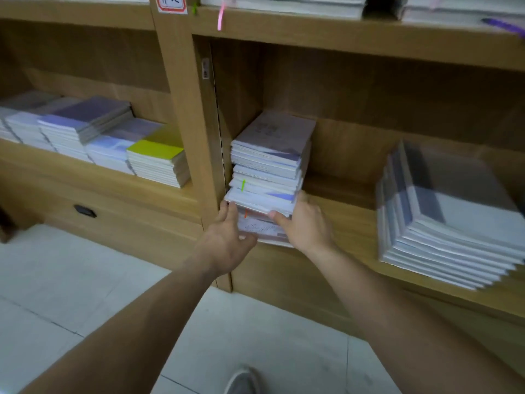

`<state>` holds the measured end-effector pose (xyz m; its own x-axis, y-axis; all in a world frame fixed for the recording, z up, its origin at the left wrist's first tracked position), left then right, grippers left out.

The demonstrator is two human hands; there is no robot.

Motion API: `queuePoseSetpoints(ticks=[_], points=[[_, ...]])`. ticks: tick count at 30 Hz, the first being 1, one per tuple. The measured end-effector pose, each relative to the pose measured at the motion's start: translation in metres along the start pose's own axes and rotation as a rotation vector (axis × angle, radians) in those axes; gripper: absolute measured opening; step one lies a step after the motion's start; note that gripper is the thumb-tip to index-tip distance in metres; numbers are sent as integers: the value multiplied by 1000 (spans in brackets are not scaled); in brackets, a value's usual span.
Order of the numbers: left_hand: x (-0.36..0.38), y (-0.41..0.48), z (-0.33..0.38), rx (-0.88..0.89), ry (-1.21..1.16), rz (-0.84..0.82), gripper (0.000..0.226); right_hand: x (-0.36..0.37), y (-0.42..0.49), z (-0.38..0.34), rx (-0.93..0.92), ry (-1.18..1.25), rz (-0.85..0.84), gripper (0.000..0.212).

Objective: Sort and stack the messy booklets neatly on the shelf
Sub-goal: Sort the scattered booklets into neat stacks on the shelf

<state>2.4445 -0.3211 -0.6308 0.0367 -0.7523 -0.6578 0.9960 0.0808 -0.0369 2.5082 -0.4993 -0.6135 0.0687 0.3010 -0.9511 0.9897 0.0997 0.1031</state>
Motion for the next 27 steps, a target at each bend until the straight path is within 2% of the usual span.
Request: queuePoseSetpoints(ticks=[7, 13, 17, 23, 27], points=[[8, 18, 11, -40, 38, 91, 82, 2, 14, 0, -38, -126, 131, 71], [19, 37, 12, -49, 57, 76, 87, 4, 30, -4, -17, -271, 193, 80], [20, 48, 19, -70, 118, 114, 81, 5, 39, 0, -3, -231, 188, 81], [22, 58, 26, -70, 246, 135, 75, 5, 53, 5, -9, -176, 171, 67], [23, 48, 9, -33, 183, 45, 79, 9, 55, 14, 3, 21, 133, 66]])
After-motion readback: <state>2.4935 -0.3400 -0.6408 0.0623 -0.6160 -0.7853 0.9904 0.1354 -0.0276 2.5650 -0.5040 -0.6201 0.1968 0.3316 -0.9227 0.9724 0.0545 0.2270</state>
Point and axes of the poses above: each hand's wrist, its own y-axis towards the middle knuckle, its own x-axis out of the palm, z = x × y, the point moved 6 cm from there along y, towards the middle knuckle, and after that the axes turned 13 degrees about -y, right-handed, at the moved point
